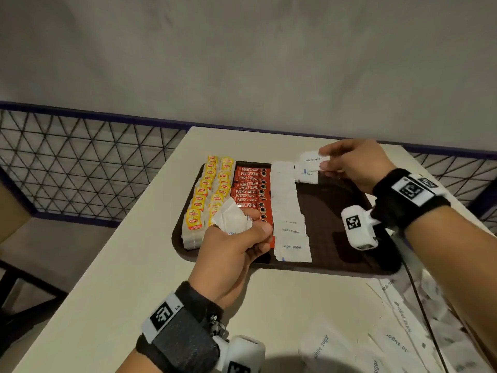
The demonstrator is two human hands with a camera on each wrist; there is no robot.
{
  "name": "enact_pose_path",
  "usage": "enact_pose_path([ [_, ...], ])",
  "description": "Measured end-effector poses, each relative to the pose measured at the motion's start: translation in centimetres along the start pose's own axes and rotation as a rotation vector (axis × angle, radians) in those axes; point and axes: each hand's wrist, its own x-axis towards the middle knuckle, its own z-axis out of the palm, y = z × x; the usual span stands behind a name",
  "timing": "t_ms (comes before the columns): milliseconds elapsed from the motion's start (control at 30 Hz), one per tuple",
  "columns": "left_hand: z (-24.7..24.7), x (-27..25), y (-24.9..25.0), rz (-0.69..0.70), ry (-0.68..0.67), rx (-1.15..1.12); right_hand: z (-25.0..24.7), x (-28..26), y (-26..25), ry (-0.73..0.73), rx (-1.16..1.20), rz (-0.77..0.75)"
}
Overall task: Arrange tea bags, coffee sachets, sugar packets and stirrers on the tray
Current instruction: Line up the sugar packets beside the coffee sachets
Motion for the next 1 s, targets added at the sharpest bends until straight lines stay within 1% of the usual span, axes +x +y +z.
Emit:
enact_pose_path([
  [133, 0.1, -0.1, 0.1, -0.003, 0.001, 0.015, 0.7, 4.0, 1.6, -0.019, -0.041, 0.122],
  [300, 0.2, -0.3, 0.3, -0.059, 0.027, -0.011, 2.2, 6.6, 3.7, -0.049, -0.112, 0.230],
  [367, 0.2, -0.2, 0.4, -0.075, 0.039, -0.026, 2.4, 7.3, 4.0, -0.061, -0.180, 0.239],
  [500, 0.2, -0.3, 0.5, -0.092, 0.039, -0.054, 2.8, 7.8, 3.5, -0.103, -0.401, 0.230],
  [600, 0.2, -0.3, 0.4, -0.103, 0.044, -0.062, 3.2, 7.8, 3.3, -0.138, -0.504, 0.239],
  [700, 0.2, -0.2, 0.4, -0.100, 0.046, -0.062, 3.4, 7.6, 3.0, -0.147, -0.650, 0.208],
  [800, 0.0, 0.0, 0.3, -0.108, 0.055, -0.097, 3.0, 7.2, 1.9, -0.102, -0.712, 0.181],
  [867, 0.0, 0.0, 0.4, -0.136, 0.041, -0.143, 2.6, 6.5, 0.6, -0.065, -0.670, 0.135],
  [933, 0.1, 0.0, 0.5, -0.159, 0.020, -0.190, 2.6, 5.0, -1.0, -0.054, -0.589, 0.036],
  [1000, 0.2, -0.2, 0.7, -0.150, 0.011, -0.219, 3.0, 1.8, -2.8, -0.090, -0.420, -0.038],
])
